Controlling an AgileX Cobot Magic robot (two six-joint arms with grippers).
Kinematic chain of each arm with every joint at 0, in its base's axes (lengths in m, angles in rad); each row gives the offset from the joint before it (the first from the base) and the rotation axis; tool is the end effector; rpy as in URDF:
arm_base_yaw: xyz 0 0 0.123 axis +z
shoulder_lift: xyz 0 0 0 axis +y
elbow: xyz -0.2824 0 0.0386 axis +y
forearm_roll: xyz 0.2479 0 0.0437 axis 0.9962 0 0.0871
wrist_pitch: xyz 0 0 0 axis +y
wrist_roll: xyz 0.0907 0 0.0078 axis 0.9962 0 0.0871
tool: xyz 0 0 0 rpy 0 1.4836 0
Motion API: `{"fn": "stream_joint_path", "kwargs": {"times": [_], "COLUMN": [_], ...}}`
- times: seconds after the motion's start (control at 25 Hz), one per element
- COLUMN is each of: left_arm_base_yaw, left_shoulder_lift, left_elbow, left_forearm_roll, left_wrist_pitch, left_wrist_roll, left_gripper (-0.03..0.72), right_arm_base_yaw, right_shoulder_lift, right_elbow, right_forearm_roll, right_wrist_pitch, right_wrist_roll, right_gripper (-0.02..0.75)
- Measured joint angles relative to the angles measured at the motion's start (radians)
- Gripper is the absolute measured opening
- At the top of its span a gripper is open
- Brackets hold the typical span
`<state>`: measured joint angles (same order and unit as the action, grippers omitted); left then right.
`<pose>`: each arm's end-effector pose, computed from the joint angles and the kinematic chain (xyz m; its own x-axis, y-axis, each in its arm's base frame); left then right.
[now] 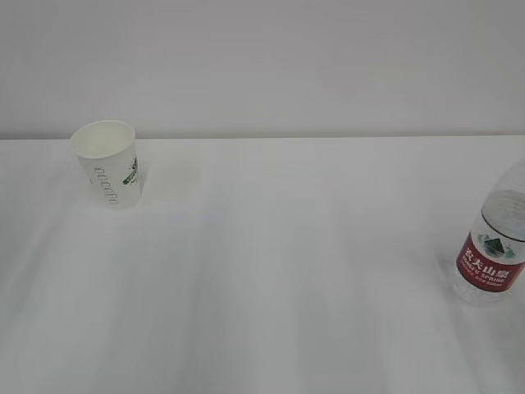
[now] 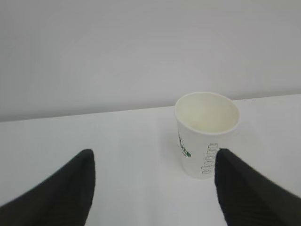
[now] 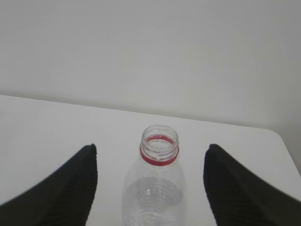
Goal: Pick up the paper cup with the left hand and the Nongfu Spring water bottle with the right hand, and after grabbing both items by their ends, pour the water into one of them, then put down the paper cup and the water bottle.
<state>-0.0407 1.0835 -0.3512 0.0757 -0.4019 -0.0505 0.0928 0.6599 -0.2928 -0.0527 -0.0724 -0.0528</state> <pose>0.2034 -0.0110 0.2352 -0.2402 0.0290 -0.9703 0.0740 0.9972 0.0115 0.1361 0.0130 0.2595 -0.1940 -0.1237 -0.9732 -0.1174 0.9878 -0.1021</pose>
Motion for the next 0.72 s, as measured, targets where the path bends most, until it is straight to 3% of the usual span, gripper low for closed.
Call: {"fn": "stream_joint_path", "kwargs": {"times": [0.72], "left_arm_base_yaw": [-0.004], "left_shoulder_lift": [0.368], "left_elbow": [0.020], "left_forearm_roll": [-0.043], "left_wrist_pitch": [-0.256], "left_wrist_roll": [0.000], "left_gripper": [0.579], "right_arm_base_yaw": [0.000], "right_shoulder_lift": [0.280], "right_elbow": [0.030], "right_forearm_roll": [0.010], "right_wrist_pitch": [-0.216], "right_wrist_roll": [0.006], "right_gripper": [0.534]}}
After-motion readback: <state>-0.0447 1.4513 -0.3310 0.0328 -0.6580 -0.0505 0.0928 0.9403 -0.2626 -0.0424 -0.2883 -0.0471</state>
